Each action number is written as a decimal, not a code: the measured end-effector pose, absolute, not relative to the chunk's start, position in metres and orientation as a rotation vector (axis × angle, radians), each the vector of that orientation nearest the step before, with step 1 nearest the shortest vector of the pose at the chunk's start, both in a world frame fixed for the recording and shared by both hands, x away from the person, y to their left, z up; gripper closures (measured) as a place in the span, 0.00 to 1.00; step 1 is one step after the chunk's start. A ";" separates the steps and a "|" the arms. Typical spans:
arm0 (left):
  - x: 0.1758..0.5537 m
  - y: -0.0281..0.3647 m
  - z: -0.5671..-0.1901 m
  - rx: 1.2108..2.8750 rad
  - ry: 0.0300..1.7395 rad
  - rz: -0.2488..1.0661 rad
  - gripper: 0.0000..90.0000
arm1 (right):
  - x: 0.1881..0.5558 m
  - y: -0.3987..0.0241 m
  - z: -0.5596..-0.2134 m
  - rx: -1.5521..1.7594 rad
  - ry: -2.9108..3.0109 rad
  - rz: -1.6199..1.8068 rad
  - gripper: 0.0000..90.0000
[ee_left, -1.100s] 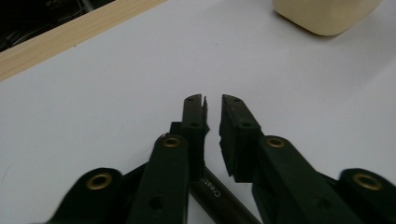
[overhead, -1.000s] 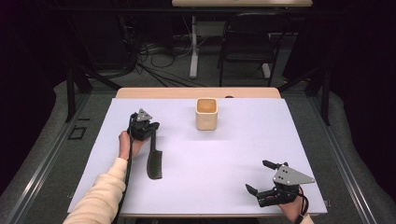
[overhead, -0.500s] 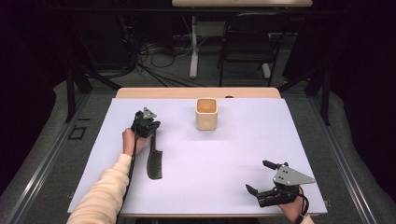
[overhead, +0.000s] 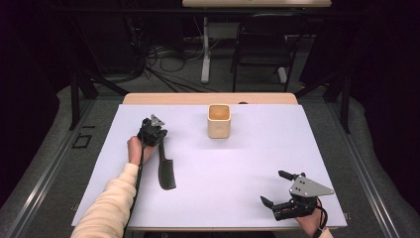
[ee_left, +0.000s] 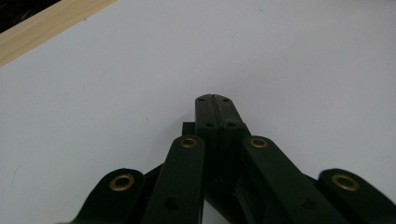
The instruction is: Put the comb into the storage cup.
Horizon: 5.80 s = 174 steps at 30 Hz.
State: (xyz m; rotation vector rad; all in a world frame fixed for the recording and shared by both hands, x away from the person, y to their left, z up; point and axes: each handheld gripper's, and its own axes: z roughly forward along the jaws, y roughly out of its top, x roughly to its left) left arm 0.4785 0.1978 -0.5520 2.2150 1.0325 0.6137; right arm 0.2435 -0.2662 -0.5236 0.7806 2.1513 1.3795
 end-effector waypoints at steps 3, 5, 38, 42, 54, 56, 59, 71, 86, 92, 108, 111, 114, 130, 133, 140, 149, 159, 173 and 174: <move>0.478 0.199 -0.552 2.215 1.048 0.608 1.00 | 0.243 -0.266 -0.524 0.782 2.152 1.378 0.00; 0.478 0.200 -0.552 2.219 1.048 0.607 1.00 | 0.243 -0.266 -0.524 0.782 2.153 1.379 0.00; 0.466 0.213 -0.551 2.251 1.081 0.591 1.00 | 0.243 -0.265 -0.524 0.787 2.166 1.382 0.00; 0.464 0.215 -0.550 2.252 1.083 0.593 1.00 | 0.243 -0.265 -0.524 0.785 2.167 1.379 0.00; 0.457 0.220 -0.549 2.277 1.085 0.596 1.00 | 0.243 -0.266 -0.524 0.789 2.175 1.374 0.00; 0.456 0.221 -0.550 2.276 1.092 0.600 1.00 | 0.243 -0.265 -0.524 0.790 2.179 1.375 0.00; 0.453 0.223 -0.550 2.284 1.096 0.597 1.00 | 0.243 -0.265 -0.524 0.792 2.179 1.379 0.00; 0.441 0.232 -0.549 2.307 1.104 0.591 1.00 | 0.244 -0.265 -0.524 0.795 2.182 1.378 0.00; 0.423 0.234 -0.547 2.345 1.093 0.577 1.00 | 0.244 -0.265 -0.525 0.799 2.189 1.374 0.00; 0.419 0.237 -0.548 2.358 1.100 0.565 1.00 | 0.244 -0.265 -0.525 0.799 2.190 1.373 0.00; 0.403 0.240 -0.546 2.378 1.100 0.519 1.00 | 0.244 -0.264 -0.525 0.799 2.189 1.377 0.00; 0.400 0.240 -0.545 2.382 1.096 0.511 1.00 | 0.244 -0.265 -0.525 0.797 2.189 1.378 0.00; 0.397 0.240 -0.545 2.383 1.101 0.506 1.00 | 0.244 -0.265 -0.525 0.797 2.194 1.373 0.00; 0.392 0.246 -0.527 2.296 1.049 0.557 0.68 | 0.245 -0.264 -0.525 0.794 2.198 1.370 0.00; 0.391 0.245 -0.523 2.298 1.013 0.532 0.57 | 0.245 -0.264 -0.525 0.794 2.200 1.370 0.00; 0.392 0.243 -0.516 2.319 0.977 0.492 0.33 | 0.245 -0.264 -0.525 0.793 2.201 1.373 0.00; 0.393 0.235 -0.517 2.383 0.927 0.447 0.11 | 0.245 -0.263 -0.526 0.793 2.203 1.375 0.00; 0.395 0.223 -0.521 2.480 0.908 0.445 0.00 | 0.245 -0.263 -0.526 0.791 2.208 1.371 0.00; 0.404 0.202 -0.511 2.633 0.882 0.406 0.25 | 0.245 -0.262 -0.527 0.793 2.213 1.366 0.00; 0.405 0.201 -0.511 2.644 0.879 0.403 0.28 | 0.245 -0.262 -0.527 0.792 2.213 1.367 0.00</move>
